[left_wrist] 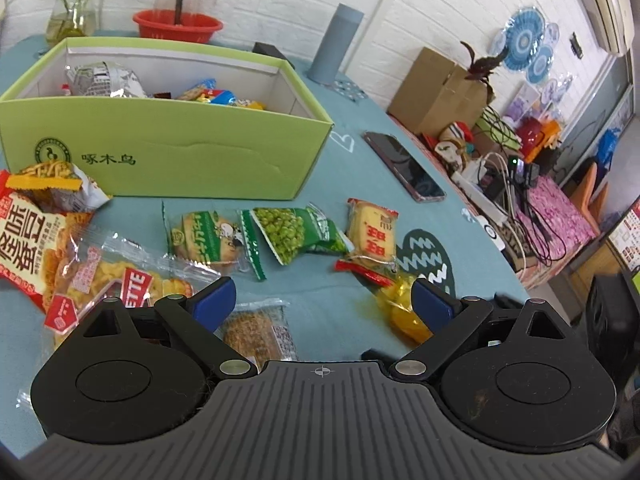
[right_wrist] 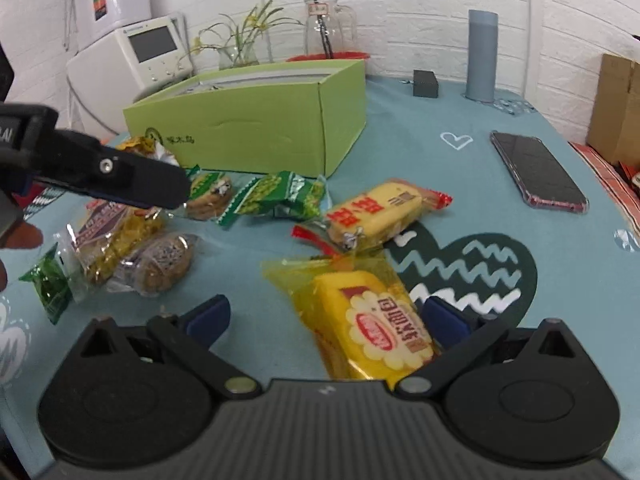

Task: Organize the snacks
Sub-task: 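Reach the left tool to the yellow cake bag and close on it, then carry the yellow cake bag into the green box and open the left tool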

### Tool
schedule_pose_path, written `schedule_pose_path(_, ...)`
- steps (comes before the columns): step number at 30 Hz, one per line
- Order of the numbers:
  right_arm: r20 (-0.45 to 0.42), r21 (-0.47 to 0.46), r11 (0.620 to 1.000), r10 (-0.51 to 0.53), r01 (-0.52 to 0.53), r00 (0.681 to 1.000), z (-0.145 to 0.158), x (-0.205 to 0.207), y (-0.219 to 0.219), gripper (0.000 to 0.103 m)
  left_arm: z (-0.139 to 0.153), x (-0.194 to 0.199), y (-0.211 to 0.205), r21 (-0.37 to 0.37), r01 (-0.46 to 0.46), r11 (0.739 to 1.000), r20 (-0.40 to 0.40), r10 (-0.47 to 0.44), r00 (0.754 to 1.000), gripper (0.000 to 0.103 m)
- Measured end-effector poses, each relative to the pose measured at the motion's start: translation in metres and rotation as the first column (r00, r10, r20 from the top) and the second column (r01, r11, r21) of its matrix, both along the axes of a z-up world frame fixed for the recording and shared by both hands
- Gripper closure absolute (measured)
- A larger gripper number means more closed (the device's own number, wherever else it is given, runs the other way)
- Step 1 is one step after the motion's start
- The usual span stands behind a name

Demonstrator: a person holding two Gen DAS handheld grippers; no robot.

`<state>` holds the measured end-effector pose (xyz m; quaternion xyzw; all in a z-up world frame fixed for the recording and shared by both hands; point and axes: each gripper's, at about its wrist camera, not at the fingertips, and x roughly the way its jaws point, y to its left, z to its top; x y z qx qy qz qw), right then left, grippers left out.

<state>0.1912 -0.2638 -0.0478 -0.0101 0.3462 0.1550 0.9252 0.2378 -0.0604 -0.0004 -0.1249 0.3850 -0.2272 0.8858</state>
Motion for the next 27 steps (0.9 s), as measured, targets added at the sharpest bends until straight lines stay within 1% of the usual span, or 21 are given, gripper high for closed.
schedule_pose_path(1, 0.003, 0.015, 1.000, -0.007, 0.007, 1.000, -0.001, -0.008, 0.007, 0.001, -0.001, -0.002, 0.001, -0.003, 0.006, 1.000, 0.000, -0.006, 1.000, 0.018)
schedule_pose_path(3, 0.038, 0.038, 0.999, 0.008, -0.010, 0.999, -0.002, -0.024, 0.018, 0.001, -0.002, -0.006, 0.000, 0.000, 0.019, 1.000, -0.005, -0.019, 1.000, 0.018)
schedule_pose_path(5, 0.075, 0.008, 1.000, 0.002, -0.003, 0.997, 0.000, -0.033, 0.025, 0.001, -0.004, -0.006, -0.003, 0.001, 0.044, 0.999, -0.021, -0.044, 0.999, 0.018)
schedule_pose_path(7, 0.101, -0.033, 0.999, -0.033, 0.037, 0.994, 0.005, -0.038, 0.026, 0.001, -0.005, -0.003, -0.008, -0.022, 0.078, 0.997, -0.044, -0.079, 0.996, 0.018)
schedule_pose_path(9, 0.106, -0.013, 0.998, -0.057, 0.058, 0.993, 0.010, -0.040, 0.021, 0.001, -0.008, 0.002, -0.014, -0.044, 0.100, 0.994, -0.068, -0.103, 0.992, 0.018)
schedule_pose_path(11, 0.095, 0.019, 0.999, -0.050, 0.048, 0.994, 0.011, -0.042, 0.020, 0.001, -0.010, 0.008, -0.022, -0.060, 0.122, 0.991, -0.088, -0.127, 0.988, 0.018)
schedule_pose_path(13, 0.089, 0.021, 0.999, -0.044, 0.042, 0.995, 0.010, -0.043, 0.024, 0.001, -0.011, 0.011, -0.031, -0.063, 0.140, 0.988, -0.103, -0.146, 0.984, 0.018)
schedule_pose_path(15, 0.088, 0.023, 0.999, -0.040, 0.038, 0.995, 0.007, -0.046, 0.028, 0.001, -0.013, 0.011, -0.041, -0.047, 0.168, 0.985, -0.107, -0.173, 0.979, 0.017)
schedule_pose_path(18, 0.088, 0.010, 0.999, -0.047, 0.046, 0.995, 0.003, -0.049, 0.031, 0.002, -0.022, 0.010, -0.050, -0.002, 0.187, 0.982, -0.126, -0.185, 0.975, 0.018)
schedule_pose_path(20, 0.087, -0.004, 0.999, -0.045, 0.046, 0.995, 0.001, -0.048, 0.031, 0.004, -0.025, 0.009, -0.054, 0.011, 0.193, 0.981, -0.124, -0.190, 0.974, 0.025)
schedule_pose_path(21, 0.081, 0.001, 0.999, -0.041, 0.041, 0.996, 0.001, -0.047, 0.030, 0.008, -0.027, 0.010, -0.055, 0.006, 0.205, 0.979, -0.127, -0.203, 0.971, 0.028)
schedule_pose_path(22, 0.070, 0.014, 0.999, -0.033, 0.032, 0.997, 0.000, -0.045, 0.028, 0.019, -0.028, 0.010, -0.056, 0.003, 0.217, 0.976, -0.132, -0.215, 0.968, 0.035)
schedule_pose_path(23, 0.058, 0.024, 1.000, -0.021, 0.020, 0.998, -0.001, -0.044, 0.027, 0.027, -0.030, 0.011, -0.058, 0.010, 0.230, 0.973, -0.140, -0.226, 0.964, 0.048)
schedule_pose_path(25, 0.067, 0.012, 1.000, -0.011, 0.010, 0.998, 0.000, -0.046, 0.027, 0.042, -0.030, 0.008, -0.059, 0.038, 0.249, 0.968, -0.134, -0.242, 0.961, 0.071)
schedule_pose_path(26, 0.067, 0.010, 1.000, -0.005, 0.004, 0.998, 0.002, -0.048, 0.027, 0.042, -0.029, 0.007, -0.056, 0.022, 0.246, 0.969, -0.140, -0.240, 0.961, 0.073)
schedule_pose_path(27, 0.074, 0.016, 1.000, 0.003, -0.005, 0.997, 0.006, -0.051, 0.027, 0.042, -0.025, 0.005, -0.053, 0.008, 0.243, 0.970, -0.134, -0.239, 0.962, 0.073)
